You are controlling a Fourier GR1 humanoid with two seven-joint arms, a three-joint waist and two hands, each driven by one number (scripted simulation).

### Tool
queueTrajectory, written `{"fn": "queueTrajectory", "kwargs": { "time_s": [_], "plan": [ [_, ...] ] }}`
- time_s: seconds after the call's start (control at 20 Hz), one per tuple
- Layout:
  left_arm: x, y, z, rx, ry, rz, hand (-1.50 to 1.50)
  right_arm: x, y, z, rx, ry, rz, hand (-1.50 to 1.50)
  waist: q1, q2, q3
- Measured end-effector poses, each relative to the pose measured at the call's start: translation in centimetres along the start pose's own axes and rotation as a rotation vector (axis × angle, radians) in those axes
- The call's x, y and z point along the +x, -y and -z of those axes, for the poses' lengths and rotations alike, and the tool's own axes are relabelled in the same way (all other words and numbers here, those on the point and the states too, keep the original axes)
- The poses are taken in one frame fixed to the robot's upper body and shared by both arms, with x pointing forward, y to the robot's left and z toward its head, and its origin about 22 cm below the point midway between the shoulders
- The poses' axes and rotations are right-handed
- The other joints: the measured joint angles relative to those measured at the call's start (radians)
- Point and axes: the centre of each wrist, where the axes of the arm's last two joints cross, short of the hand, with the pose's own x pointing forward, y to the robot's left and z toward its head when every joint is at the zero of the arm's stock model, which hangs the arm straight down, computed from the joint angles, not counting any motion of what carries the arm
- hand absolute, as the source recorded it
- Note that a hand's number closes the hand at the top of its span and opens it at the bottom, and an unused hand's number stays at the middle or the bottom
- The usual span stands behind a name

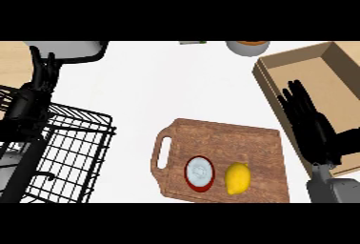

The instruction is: Pick the lemon from the cutting board and place it in the cardboard box

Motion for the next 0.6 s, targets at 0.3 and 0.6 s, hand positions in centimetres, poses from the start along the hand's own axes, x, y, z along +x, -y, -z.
{"fn": "queueTrajectory", "kwargs": {
  "time_s": [0.3, 0.6],
  "plan": [
    [4.4, 2.0, 1.6, 0.222, -1.045, -0.340, 0.00, 3.9, 2.6, -0.6, -0.194, 0.159, -0.227, -1.50, -0.086, 0.012, -0.142],
    [3.8, 1.9, 0.1, 0.391, -1.090, -0.073, 0.00, 5.5, 6.0, -2.1, -0.313, 0.138, -0.564, -1.50, -0.178, 0.003, -0.175]
  ]
}}
